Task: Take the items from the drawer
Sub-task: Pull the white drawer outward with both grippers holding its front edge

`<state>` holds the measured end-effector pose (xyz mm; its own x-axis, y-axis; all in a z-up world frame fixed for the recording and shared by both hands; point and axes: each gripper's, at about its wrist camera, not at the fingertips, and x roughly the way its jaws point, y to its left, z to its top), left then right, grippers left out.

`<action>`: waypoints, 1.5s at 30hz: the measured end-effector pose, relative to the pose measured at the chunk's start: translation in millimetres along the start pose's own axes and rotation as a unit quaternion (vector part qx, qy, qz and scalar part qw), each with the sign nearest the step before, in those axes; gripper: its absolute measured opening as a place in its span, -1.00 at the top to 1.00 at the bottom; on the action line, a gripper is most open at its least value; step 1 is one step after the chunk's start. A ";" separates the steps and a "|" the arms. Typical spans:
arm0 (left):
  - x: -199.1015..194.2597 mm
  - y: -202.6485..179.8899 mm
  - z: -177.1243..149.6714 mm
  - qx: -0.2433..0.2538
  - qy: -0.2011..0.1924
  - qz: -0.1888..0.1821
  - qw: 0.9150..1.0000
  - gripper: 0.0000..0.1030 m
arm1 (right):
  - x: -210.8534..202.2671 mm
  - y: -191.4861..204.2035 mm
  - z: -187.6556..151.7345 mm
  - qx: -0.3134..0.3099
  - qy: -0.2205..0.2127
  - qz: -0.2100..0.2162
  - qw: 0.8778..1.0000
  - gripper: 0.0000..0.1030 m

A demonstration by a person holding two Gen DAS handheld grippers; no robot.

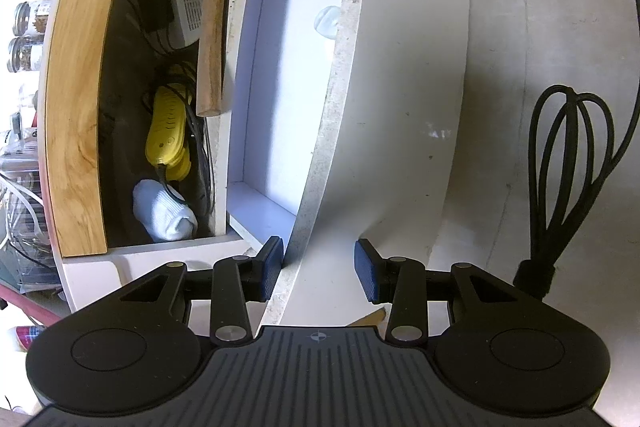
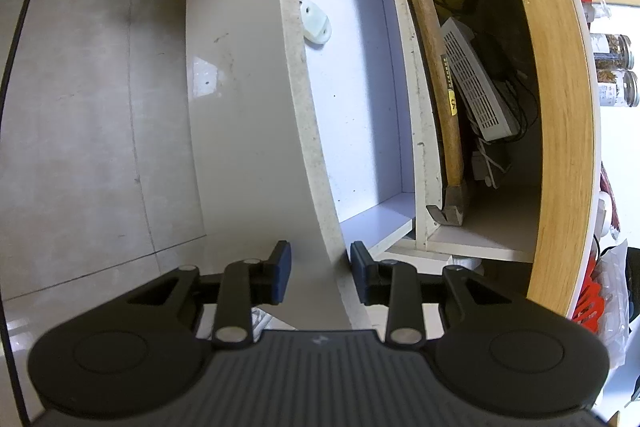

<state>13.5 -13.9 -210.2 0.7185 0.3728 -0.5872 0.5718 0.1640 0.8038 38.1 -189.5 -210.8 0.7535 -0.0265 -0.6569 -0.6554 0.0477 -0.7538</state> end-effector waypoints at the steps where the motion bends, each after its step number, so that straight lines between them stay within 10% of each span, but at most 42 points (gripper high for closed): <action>1: 2.3 1.7 1.6 0.001 0.000 -0.001 1.000 0.26 | -0.7 0.6 -0.1 -0.001 0.000 0.001 1.000 0.33; 45: -11.9 -7.9 -1.4 0.006 0.021 -0.019 1.000 0.24 | -30.4 7.0 18.3 -0.016 0.004 0.018 1.000 0.34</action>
<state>-0.1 -18.4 -209.4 0.6791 0.4053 -0.6121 0.6033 0.1670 0.7799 11.5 -170.1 -195.8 0.7295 -0.0327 -0.6832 -0.6830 0.0162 -0.7302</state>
